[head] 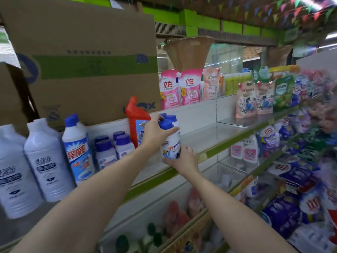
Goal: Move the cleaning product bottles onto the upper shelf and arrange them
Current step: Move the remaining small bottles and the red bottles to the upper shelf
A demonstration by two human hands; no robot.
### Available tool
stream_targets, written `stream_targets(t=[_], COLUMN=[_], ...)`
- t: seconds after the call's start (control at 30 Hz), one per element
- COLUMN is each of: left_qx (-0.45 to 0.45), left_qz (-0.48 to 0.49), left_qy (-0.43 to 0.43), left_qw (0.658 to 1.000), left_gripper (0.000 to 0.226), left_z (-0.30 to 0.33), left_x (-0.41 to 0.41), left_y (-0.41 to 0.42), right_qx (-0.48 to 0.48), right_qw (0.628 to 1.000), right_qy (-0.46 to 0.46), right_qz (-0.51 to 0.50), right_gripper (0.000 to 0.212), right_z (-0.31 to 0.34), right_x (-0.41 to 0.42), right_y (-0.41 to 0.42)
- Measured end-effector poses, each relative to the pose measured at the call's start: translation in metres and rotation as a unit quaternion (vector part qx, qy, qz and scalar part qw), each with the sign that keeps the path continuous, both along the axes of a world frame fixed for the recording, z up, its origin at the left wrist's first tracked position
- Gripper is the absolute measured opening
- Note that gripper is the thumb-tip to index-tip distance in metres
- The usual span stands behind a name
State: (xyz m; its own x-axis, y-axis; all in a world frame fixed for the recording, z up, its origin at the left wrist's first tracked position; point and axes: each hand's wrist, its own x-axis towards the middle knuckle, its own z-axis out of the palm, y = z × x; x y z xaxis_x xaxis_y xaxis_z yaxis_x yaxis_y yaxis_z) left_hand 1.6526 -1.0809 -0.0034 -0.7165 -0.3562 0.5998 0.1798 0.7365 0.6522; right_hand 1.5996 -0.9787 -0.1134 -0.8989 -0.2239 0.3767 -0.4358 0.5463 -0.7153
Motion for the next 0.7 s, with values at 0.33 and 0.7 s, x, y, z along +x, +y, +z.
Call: stream_targets(t=[0.33, 0.7], left_qx=[-0.128, -0.230], left_qz=[0.045, 0.132], left_qy=[-0.099, -0.152], left_qw=[0.986, 0.952], left_gripper=[0.070, 0.060], left_z=[-0.015, -0.022], left_x=[-0.083, -0.096], left_y=[0.007, 0.017], right_qx=[0.029, 0.035], right_qw=[0.999, 0.999], right_qy=[0.000, -0.016], right_qz=[-0.030, -0.038], right_gripper=[0.068, 0.071], right_z=[-0.004, -0.008], right_x=[-0.052, -0.074], right_y=[0.017, 0.020])
